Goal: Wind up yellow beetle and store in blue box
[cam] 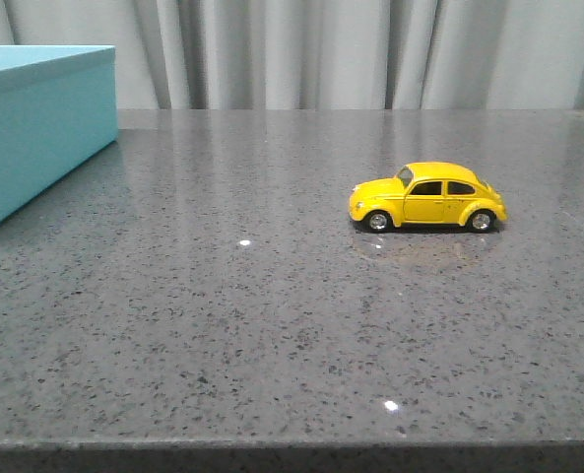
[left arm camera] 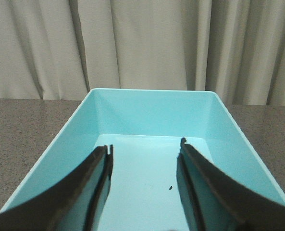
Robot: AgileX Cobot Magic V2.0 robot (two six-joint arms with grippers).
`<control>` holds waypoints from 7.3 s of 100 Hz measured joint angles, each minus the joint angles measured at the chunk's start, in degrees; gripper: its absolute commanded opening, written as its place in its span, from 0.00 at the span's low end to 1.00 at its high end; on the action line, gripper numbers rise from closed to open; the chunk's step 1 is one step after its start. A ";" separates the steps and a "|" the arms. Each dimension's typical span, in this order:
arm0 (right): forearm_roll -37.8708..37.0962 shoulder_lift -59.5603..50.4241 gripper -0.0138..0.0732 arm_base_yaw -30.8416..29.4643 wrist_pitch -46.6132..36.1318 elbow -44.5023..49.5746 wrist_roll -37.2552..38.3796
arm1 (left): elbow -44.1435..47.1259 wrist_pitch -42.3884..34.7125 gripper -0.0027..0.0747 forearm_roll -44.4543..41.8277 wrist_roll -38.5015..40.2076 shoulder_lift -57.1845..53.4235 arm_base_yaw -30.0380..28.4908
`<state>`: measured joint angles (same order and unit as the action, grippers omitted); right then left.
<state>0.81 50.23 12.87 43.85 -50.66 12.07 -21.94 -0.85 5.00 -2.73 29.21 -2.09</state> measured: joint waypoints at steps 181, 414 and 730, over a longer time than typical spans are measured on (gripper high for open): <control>-3.68 44.08 0.65 17.05 20.34 -32.86 24.02 | 0.00 0.00 0.44 0.00 0.00 0.00 2.09; -9.66 39.22 0.65 12.19 24.67 -37.32 24.02 | 0.00 0.00 0.44 0.00 0.00 0.00 2.09; -14.35 1.01 0.64 25.52 -4.50 -9.02 24.98 | -63.07 61.27 0.56 3.46 -60.00 70.78 23.82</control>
<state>-13.54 51.24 38.39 39.36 -59.68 37.06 -85.01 60.42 8.46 -62.74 99.99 21.73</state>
